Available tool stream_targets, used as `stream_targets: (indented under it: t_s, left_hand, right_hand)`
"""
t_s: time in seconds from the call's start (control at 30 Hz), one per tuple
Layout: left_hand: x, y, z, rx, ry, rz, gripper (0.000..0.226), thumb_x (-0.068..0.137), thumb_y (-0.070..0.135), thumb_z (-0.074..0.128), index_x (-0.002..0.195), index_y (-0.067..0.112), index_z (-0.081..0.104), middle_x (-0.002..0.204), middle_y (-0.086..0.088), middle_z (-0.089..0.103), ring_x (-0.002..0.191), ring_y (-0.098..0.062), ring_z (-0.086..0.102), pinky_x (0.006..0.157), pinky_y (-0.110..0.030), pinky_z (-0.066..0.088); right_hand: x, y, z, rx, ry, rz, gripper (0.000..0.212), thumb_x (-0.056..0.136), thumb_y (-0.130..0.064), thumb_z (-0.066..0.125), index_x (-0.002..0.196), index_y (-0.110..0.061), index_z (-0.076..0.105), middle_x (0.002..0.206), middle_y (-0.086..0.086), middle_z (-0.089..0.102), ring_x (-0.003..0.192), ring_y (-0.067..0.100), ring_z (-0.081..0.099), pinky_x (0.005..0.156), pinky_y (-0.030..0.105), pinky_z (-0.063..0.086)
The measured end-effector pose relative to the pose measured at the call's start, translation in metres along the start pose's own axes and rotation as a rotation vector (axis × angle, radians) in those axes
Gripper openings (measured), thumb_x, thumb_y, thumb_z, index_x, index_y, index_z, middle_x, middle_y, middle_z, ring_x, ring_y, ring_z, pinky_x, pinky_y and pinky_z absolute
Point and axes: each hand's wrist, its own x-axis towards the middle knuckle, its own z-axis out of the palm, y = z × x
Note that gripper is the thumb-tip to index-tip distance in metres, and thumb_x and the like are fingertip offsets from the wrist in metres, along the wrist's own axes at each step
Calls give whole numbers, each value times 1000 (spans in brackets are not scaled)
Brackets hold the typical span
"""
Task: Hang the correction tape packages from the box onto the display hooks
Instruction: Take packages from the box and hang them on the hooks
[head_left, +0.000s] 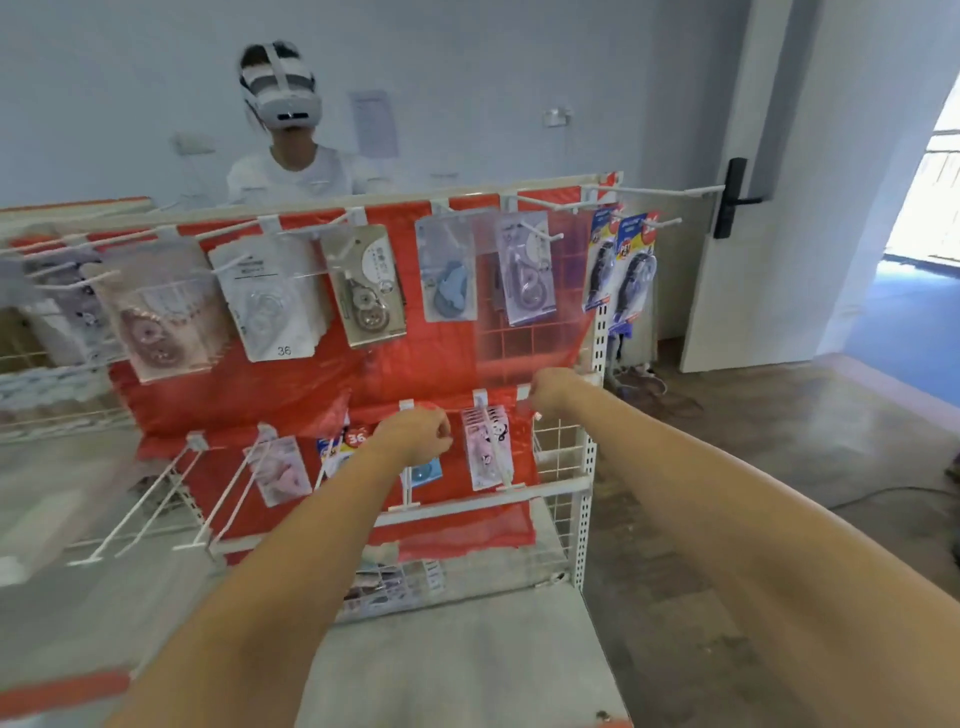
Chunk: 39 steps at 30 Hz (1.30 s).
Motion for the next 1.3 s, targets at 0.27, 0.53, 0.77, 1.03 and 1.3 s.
stream_targets:
  t_s: [0.27, 0.53, 0.77, 1.03, 1.3]
  left_hand:
    - [-117, -20, -14, 99, -59, -161, 32, 97, 27, 44, 122, 13, 60, 127, -10, 61, 113, -30, 57, 87, -33, 44]
    - [-222, -91, -18, 93, -43, -295, 39, 96, 35, 48, 128, 13, 56, 133, -10, 57, 120, -30, 53, 99, -35, 43]
    - [-310, -176, -18, 102, 12, -373, 36, 97, 34, 47, 122, 12, 59, 126, -11, 60, 113, -29, 55, 94, -37, 46]
    - [-376, -255, 23, 49, -31, -420, 37, 98, 36, 44, 128, 17, 54, 132, -6, 56, 119, -26, 52, 98, -39, 44]
    - [-368, -294, 91, -42, -131, -385, 36, 99, 35, 43, 127, 16, 54, 130, -7, 58, 120, -26, 51, 97, -34, 40]
  right_hand:
    - [-68, -49, 53, -198, -2, -306, 31, 96, -13, 45, 119, 1, 59, 126, 19, 59, 114, 32, 56, 89, 32, 45]
    - [-131, -139, 97, -206, -47, -486, 20, 97, -15, 43, 91, -3, 59, 104, 20, 61, 89, 29, 53, 74, 30, 40]
    - [-192, -231, 153, -132, -82, -559, 24, 97, -14, 42, 96, -2, 63, 101, 18, 62, 100, 34, 56, 67, 26, 40]
    - [-228, -297, 233, -150, -149, -552, 30, 95, -14, 42, 115, 1, 58, 122, 20, 59, 111, 32, 56, 85, 32, 43]
    - [-210, -307, 301, -166, -267, -459, 22, 92, -11, 41, 89, -3, 61, 118, 20, 62, 107, 32, 58, 80, 31, 42]
